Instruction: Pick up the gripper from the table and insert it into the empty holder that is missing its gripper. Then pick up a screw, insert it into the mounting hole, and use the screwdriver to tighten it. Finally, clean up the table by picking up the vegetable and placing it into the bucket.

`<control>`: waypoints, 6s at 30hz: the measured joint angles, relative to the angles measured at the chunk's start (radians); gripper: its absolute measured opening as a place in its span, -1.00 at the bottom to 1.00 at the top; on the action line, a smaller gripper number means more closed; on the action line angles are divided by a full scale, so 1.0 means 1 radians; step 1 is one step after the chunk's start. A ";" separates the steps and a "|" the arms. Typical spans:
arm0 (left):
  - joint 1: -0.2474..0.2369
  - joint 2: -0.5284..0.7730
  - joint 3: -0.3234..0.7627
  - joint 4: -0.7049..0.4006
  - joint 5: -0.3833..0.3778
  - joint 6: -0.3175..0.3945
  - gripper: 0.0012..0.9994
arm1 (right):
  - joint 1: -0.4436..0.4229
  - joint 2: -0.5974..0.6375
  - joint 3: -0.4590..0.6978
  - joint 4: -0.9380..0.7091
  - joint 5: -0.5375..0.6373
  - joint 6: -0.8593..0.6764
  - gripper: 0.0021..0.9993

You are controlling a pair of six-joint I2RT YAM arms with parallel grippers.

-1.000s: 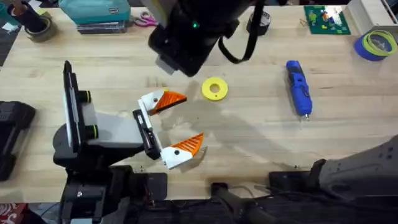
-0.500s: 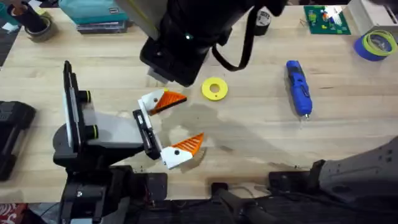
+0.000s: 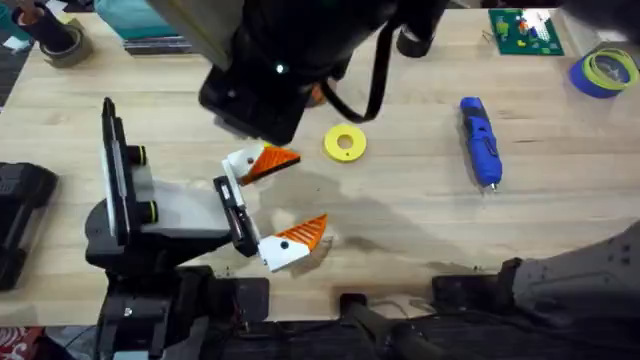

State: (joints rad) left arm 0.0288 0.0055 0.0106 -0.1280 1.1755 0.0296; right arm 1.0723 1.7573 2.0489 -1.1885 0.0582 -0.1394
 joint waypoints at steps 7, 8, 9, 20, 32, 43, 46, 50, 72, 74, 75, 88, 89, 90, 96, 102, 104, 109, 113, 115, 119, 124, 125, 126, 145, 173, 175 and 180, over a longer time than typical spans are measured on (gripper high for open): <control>0.000 0.000 0.000 0.000 0.000 0.000 0.97 | 0.012 0.000 -0.048 0.001 0.000 0.000 -0.99; 0.000 0.000 0.000 0.000 0.000 0.000 0.97 | 0.011 0.000 -0.055 0.002 0.000 0.000 -0.99; 0.000 0.000 0.000 0.000 0.000 0.000 0.97 | 0.011 0.000 -0.060 0.002 0.000 0.000 -0.99; 0.000 0.000 0.000 0.000 0.000 0.000 0.97 | 0.026 0.000 -0.092 0.009 0.000 0.001 -0.99; 0.000 0.000 0.000 0.000 0.000 0.000 0.97 | 0.027 0.000 -0.164 0.060 0.000 0.010 -0.99; 0.000 0.000 0.000 0.000 0.000 0.000 0.97 | 0.027 0.000 -0.196 0.091 -0.013 0.024 -0.99; 0.000 0.000 0.000 0.000 0.000 0.000 0.97 | 0.027 0.000 -0.196 0.093 -0.026 0.024 -0.99; 0.000 0.000 0.000 0.000 0.000 0.000 0.97 | 0.027 0.000 -0.196 0.089 -0.031 0.027 -0.99; 0.000 0.000 0.000 0.000 0.000 0.000 0.97 | 0.042 0.000 -0.215 0.110 -0.027 0.027 -0.99; 0.000 0.000 0.000 0.000 0.000 0.000 0.97 | 0.042 0.000 -0.215 0.111 -0.024 0.027 -0.99; 0.000 0.000 0.000 0.000 0.000 0.000 0.97 | 0.042 0.000 -0.215 0.110 -0.022 0.027 -0.99; 0.000 0.000 0.000 0.000 0.000 0.000 0.97 | 0.042 -0.001 -0.220 0.112 -0.022 0.027 -0.99; 0.000 0.000 0.000 0.000 0.000 0.000 0.97 | 0.042 -0.002 -0.226 0.113 -0.022 0.027 -0.99; 0.000 0.000 0.000 0.000 0.000 0.000 0.97 | 0.042 -0.003 -0.231 0.114 -0.022 0.027 -0.99; 0.000 0.000 0.000 0.000 0.000 0.000 0.97 | 0.042 -0.027 -0.273 0.157 -0.021 0.027 -0.99; 0.000 0.000 0.000 0.000 0.003 0.000 0.97 | 0.042 -0.032 -0.275 0.164 -0.021 0.027 -0.99; 0.000 0.000 0.000 0.000 0.003 0.000 0.97 | 0.042 -0.032 -0.276 0.164 -0.021 0.027 -0.99; 0.000 0.000 0.000 0.000 0.003 0.000 0.97 | 0.042 -0.032 -0.276 0.164 -0.021 0.027 -0.99; 0.000 0.000 0.000 0.000 0.003 0.000 0.97 | 0.042 -0.032 -0.278 0.164 -0.021 0.027 -0.99; 0.000 0.000 0.000 0.000 0.003 0.000 0.97 | 0.042 -0.032 -0.279 0.165 -0.021 0.027 -0.99; 0.000 0.000 0.000 0.000 0.003 0.000 0.97 | 0.042 -0.032 -0.283 0.167 -0.021 0.027 -0.99; 0.000 0.000 0.000 0.000 0.003 0.000 0.97 | 0.042 -0.032 -0.285 0.172 -0.021 0.027 -0.99; 0.000 0.000 0.000 0.000 0.003 0.000 0.97 | 0.042 -0.032 -0.285 0.172 -0.021 0.027 -0.99; 0.000 0.000 0.000 0.000 0.003 0.000 0.97 | 0.042 -0.032 -0.285 0.172 -0.021 0.027 -0.99; 0.000 0.000 0.000 0.000 0.003 0.000 0.97 | 0.042 -0.032 -0.299 0.182 -0.021 0.027 -0.99; 0.000 0.000 0.000 -0.001 0.005 0.000 0.97 | 0.042 -0.032 -0.338 0.193 -0.021 0.027 -0.99; 0.000 0.000 0.000 -0.002 0.006 0.000 0.97 | 0.042 -0.032 -0.340 0.195 -0.021 0.027 -0.99; 0.000 0.000 0.000 -0.002 0.007 0.000 0.97 | 0.042 -0.032 -0.343 0.198 -0.021 0.027 -0.99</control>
State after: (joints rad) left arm 0.0288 0.0055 0.0109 -0.1295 1.1824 0.0292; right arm 1.1145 1.7252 1.7061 -0.9901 0.0368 -0.1127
